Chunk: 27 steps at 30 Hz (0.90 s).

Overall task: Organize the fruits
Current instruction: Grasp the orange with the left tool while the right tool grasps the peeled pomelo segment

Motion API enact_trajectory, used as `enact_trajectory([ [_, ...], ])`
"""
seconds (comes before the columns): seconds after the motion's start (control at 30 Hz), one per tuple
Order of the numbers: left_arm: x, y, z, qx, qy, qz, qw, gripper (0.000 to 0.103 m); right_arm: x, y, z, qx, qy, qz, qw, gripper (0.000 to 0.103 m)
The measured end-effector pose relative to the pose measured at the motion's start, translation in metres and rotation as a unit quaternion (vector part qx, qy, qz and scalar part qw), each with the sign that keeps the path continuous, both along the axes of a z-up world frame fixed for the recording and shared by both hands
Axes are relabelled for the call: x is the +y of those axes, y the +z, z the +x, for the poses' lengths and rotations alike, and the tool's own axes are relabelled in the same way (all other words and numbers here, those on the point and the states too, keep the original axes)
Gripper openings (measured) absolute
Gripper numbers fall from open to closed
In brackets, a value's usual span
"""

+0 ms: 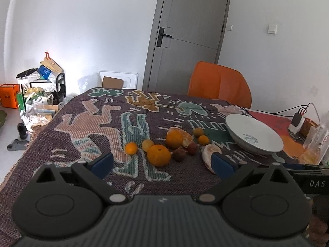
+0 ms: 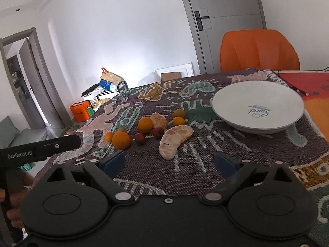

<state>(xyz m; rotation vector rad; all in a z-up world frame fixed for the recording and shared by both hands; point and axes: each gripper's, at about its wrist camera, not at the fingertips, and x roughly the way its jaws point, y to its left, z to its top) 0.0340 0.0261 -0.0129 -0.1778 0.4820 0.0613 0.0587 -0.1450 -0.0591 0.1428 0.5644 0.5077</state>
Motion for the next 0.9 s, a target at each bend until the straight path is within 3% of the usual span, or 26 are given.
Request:
enact_trajectory([
  [0.3,0.01,-0.013,0.024,0.011,0.008,-0.024,0.9996,0.08,0.01,-0.013,0.023,0.016,0.003,0.005,1.0,0.086],
  [0.8,0.015,-0.035,0.06,0.04,0.003,-0.047,0.9981,0.061,0.024,-0.031,0.057,0.052,0.01,0.011,0.999,0.066],
  [0.9,0.016,-0.04,0.066,0.045,0.002,-0.052,0.9976,0.057,0.026,-0.034,0.064,0.058,0.013,0.013,0.998,0.066],
])
